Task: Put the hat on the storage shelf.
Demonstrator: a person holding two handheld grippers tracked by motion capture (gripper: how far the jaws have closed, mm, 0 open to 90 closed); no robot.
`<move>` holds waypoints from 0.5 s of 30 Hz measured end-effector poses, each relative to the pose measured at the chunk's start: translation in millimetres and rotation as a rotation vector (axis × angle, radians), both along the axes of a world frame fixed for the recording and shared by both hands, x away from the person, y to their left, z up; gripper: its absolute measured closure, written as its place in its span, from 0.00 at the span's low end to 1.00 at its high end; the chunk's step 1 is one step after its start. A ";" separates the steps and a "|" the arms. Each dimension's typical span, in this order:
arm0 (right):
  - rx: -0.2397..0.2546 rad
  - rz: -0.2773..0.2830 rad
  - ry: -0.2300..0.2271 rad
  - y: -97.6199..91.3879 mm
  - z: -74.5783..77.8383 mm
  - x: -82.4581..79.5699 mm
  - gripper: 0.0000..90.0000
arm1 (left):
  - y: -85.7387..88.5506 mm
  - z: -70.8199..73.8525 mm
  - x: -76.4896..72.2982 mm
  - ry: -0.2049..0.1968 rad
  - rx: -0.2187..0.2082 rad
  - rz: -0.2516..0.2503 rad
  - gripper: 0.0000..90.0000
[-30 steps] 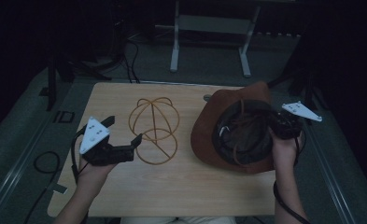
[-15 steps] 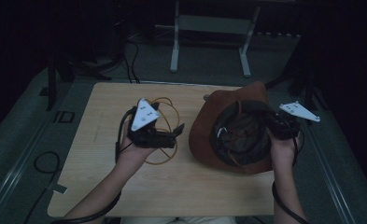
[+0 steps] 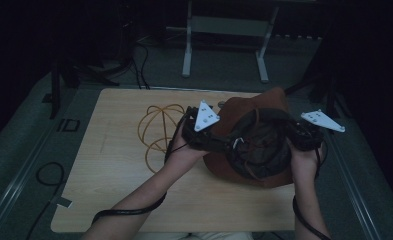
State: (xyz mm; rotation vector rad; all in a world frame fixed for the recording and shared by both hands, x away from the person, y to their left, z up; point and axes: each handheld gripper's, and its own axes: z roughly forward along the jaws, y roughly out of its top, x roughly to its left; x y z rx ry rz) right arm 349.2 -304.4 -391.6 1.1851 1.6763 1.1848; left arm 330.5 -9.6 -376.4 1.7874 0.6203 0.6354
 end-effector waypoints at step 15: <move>0.012 0.016 0.002 1.2 1.4 -7.1 0.93 | -51.7 -30.7 38.1 0.060 0.090 0.037 0.08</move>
